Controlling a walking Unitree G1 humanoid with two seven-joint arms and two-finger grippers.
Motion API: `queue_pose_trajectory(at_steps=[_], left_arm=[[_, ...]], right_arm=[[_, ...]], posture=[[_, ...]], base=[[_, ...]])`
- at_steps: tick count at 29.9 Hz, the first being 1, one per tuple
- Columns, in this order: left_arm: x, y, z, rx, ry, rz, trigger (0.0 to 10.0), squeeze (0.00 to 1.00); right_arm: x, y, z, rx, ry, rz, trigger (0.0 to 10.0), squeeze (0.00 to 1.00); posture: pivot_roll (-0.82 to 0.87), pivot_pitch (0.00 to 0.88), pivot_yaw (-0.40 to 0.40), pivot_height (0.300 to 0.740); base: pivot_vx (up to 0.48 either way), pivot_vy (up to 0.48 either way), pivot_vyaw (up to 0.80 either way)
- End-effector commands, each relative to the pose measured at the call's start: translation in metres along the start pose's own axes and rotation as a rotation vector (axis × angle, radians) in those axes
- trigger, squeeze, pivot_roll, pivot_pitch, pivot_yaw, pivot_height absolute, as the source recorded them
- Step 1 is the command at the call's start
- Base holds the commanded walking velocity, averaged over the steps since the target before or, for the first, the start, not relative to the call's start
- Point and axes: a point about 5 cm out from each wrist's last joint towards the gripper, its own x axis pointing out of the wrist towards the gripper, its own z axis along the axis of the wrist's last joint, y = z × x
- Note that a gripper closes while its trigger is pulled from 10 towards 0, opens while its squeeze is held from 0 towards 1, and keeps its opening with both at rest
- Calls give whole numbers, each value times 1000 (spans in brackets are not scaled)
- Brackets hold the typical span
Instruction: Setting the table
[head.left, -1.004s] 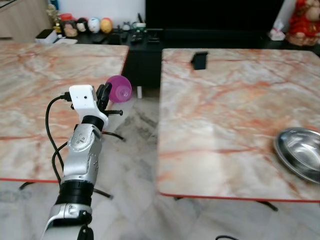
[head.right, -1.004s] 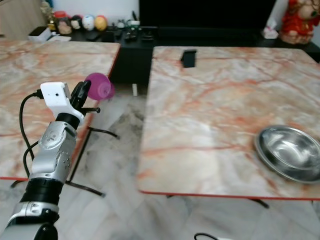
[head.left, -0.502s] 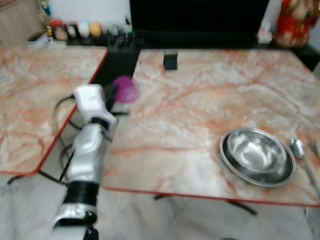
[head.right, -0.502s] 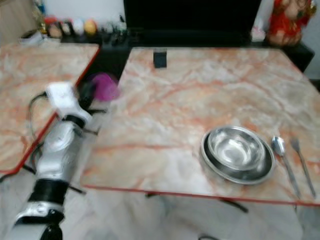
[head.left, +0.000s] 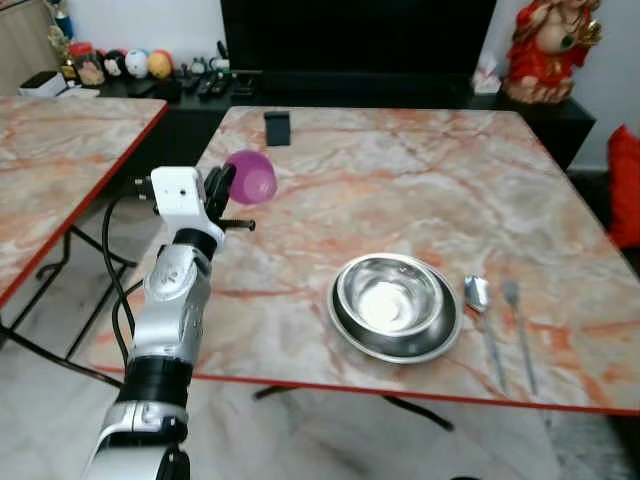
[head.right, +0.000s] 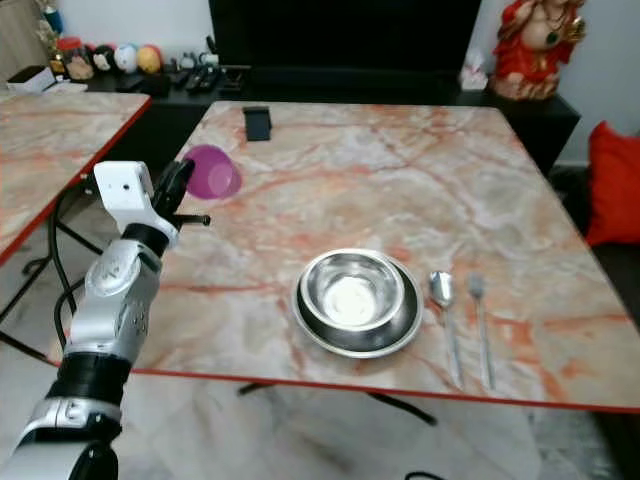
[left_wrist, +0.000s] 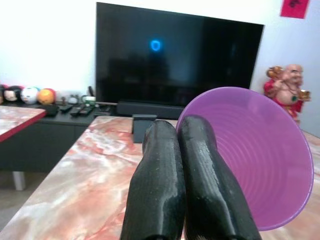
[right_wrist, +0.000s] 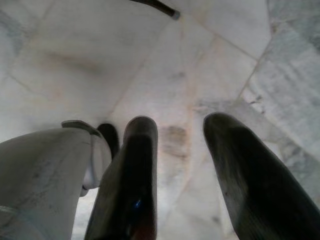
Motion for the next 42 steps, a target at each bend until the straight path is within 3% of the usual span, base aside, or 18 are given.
queue_pose_trajectory(at_steps=[1, 6, 13, 17, 21, 24, 29, 35, 42], left_arm=[[-3, 12, -11, 36, 75, 14, 10000, 0], [-1, 23, -12, 137, 115, 9, 10000, 0], [5, 25, -9, 134, 115, -1, 10000, 0], [11, 20, -14, 123, 162, -31, 10000, 0], [17, 18, -19, 87, 230, -27, 10000, 0], [25, 21, -23, 22, 302, 38, 10000, 0], [30, 25, -25, -2, 373, 109, 10000, 0], [31, 23, -31, -146, 471, 152, 10000, 0], [27, 24, -29, -108, 545, 137, 10000, 0]], right_arm=[[1, 6, -1, 9, 4, 17, 10000, 0], [1, 5, 0, 4, 5, 18, 10000, 0], [1, 4, 0, -2, 6, 19, 10000, 0], [1, 4, 0, -2, 7, 21, 10000, 0], [1, 4, 1, -6, 9, 25, 10000, 0], [1, 4, 1, -8, 11, 27, 10000, 0], [1, 4, 1, -9, 12, 30, 10000, 0], [1, 3, 1, -22, 18, 34, 10000, 0], [1, 3, 1, -36, 23, 42, 10000, 0]], posture=[[-13, 0, -28, 736], [-10, 0, -36, 736], [-9, 0, -41, 736], [-11, 0, -46, 736], [-10, 0, -48, 736], [-10, 0, -49, 736], [-9, 0, -53, 736], [-13, 0, -54, 736], [-1, 0, -55, 736]], base=[[0, 0, 0], [0, 0, 0], [0, 0, 0], [0, 0, 0], [0, 0, 0], [0, 0, 0], [0, 0, 0], [0, 0, 0], [0, 0, 0]])
